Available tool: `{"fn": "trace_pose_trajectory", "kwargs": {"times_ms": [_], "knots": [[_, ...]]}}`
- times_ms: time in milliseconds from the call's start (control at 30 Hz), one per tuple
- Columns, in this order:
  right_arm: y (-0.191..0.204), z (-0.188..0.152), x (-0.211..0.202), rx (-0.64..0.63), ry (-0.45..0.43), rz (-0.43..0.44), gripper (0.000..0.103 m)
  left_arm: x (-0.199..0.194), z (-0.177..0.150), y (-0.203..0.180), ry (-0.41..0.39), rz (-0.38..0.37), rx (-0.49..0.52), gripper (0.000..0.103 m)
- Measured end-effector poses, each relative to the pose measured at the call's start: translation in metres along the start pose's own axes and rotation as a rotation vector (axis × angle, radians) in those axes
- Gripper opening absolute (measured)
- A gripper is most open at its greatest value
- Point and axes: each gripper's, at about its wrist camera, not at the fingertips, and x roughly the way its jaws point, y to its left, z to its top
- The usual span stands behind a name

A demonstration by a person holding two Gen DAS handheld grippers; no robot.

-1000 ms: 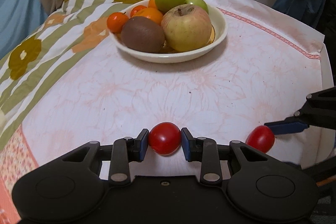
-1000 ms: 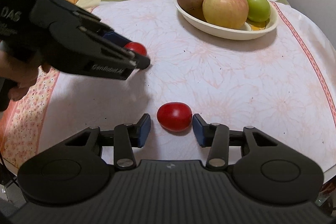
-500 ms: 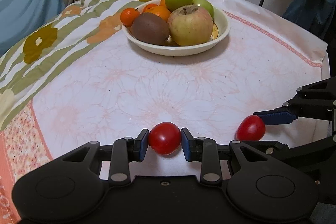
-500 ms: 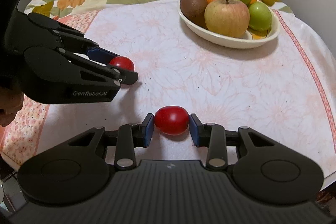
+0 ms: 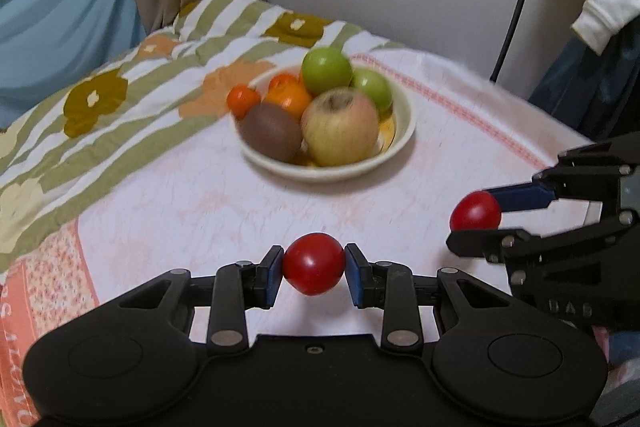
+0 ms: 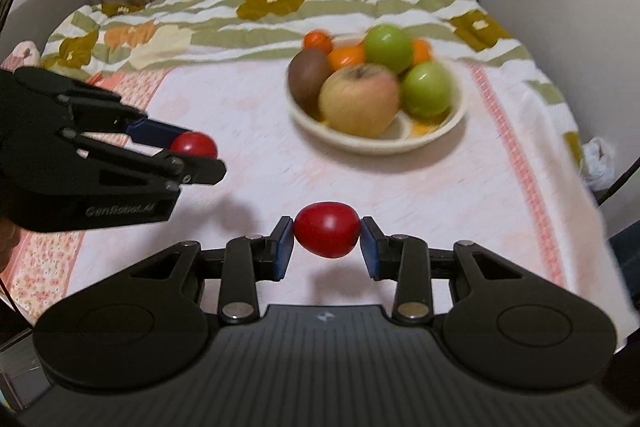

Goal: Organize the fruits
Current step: 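Carry both red tomatoes over the bowl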

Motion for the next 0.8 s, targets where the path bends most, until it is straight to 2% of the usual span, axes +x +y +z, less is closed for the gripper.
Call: {"fn": "trace_pose_trajectory", "kwargs": {"times_ms": [400,800], "knots": [[-0.087,0.059,-0.015,-0.070,-0.100,-0.038,0.051,0.009,0.063,-0.038,-0.064,0.039,-0.043,0.036],[-0.155,0.102,0.019,-0.121,-0.114,0.029,0.051,0.064,0.116,-0.078,-0.059,0.105,-0.037,0.036]]}}
